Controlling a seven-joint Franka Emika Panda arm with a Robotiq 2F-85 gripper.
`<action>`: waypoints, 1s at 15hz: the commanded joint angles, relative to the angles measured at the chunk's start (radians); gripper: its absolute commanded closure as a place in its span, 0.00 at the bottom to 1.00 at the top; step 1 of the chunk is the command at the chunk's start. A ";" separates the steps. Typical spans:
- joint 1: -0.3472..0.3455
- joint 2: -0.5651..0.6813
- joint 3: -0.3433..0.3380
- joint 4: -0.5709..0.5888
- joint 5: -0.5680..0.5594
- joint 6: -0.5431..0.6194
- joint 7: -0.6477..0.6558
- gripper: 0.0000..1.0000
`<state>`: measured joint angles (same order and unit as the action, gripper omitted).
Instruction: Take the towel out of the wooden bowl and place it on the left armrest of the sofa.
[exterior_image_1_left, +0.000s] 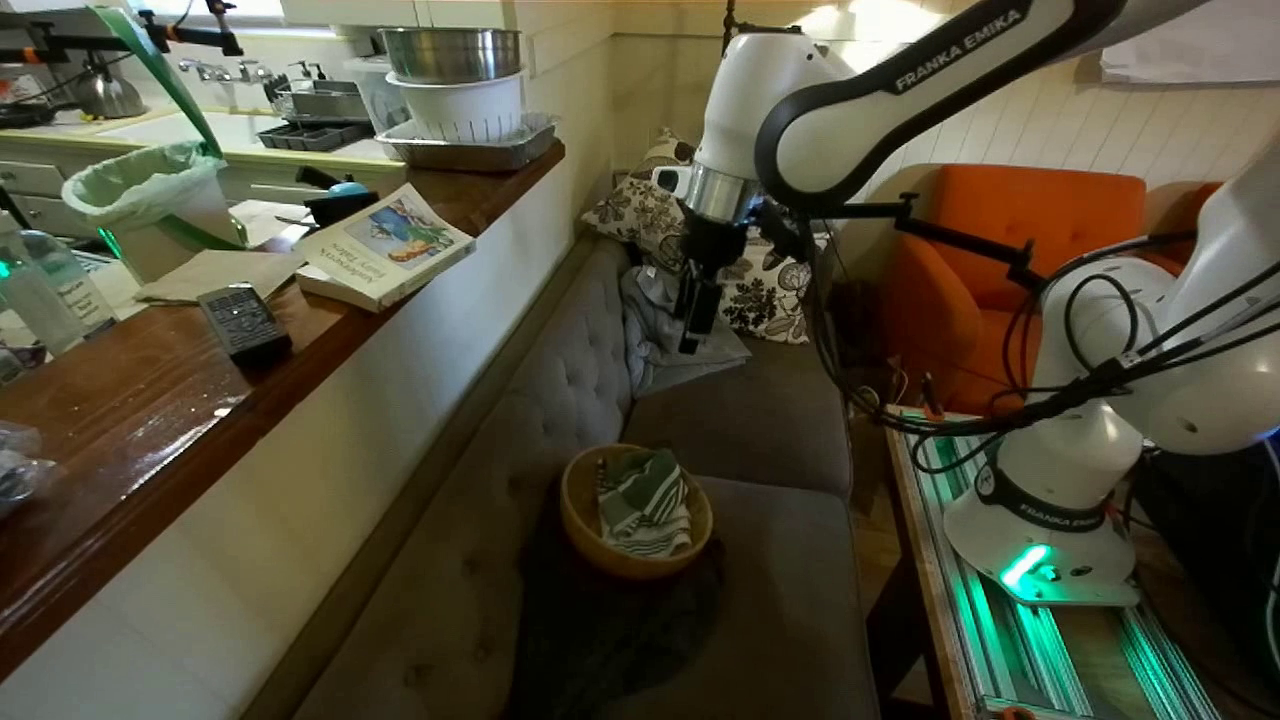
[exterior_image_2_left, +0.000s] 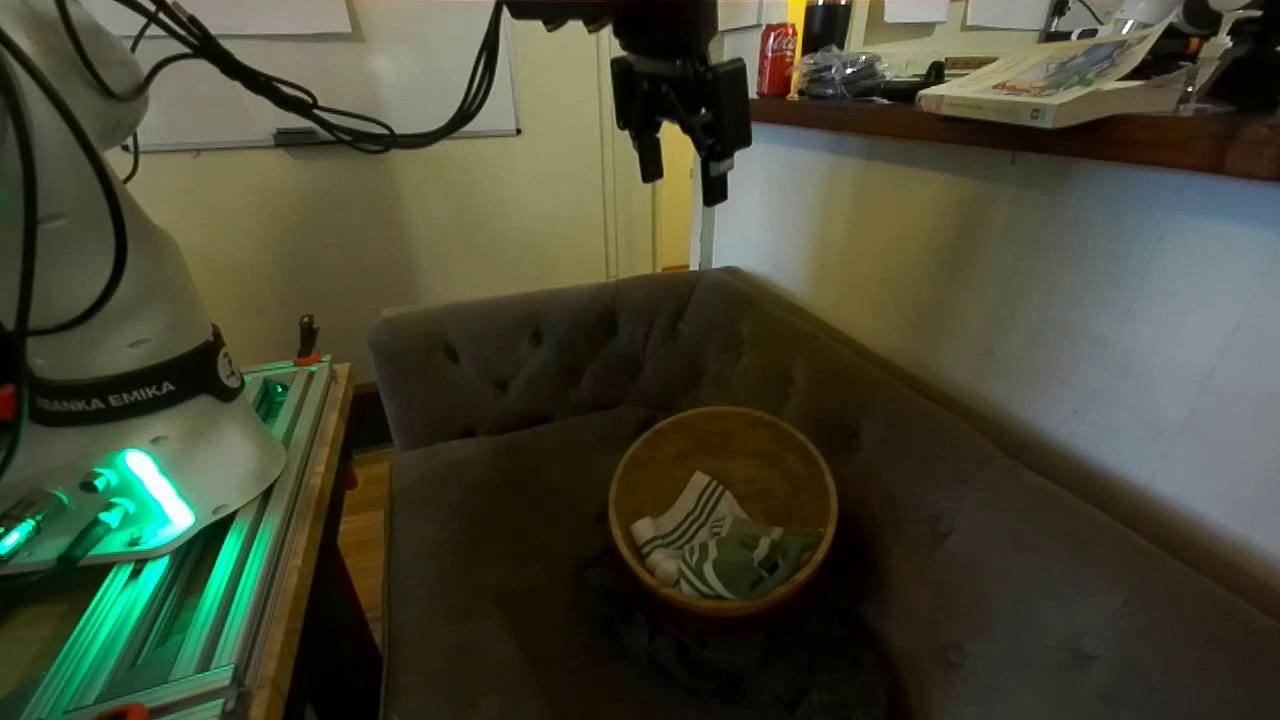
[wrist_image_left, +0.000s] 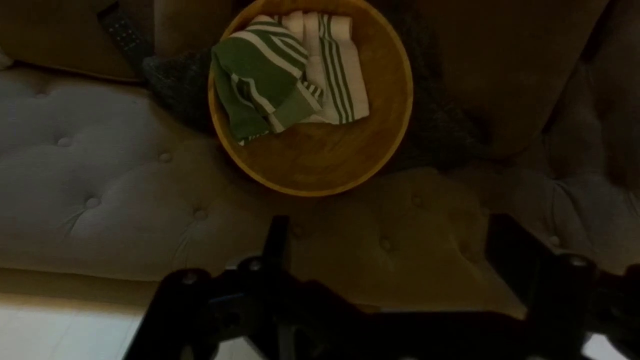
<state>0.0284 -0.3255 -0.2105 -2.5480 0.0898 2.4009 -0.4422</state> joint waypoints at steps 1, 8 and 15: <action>0.019 0.188 -0.001 0.060 0.115 0.086 -0.011 0.00; -0.075 0.540 0.060 0.201 0.144 0.152 -0.009 0.00; -0.178 0.726 0.097 0.299 0.014 0.113 0.069 0.00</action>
<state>-0.1057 0.4059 -0.1563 -2.2477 0.1330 2.5126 -0.3947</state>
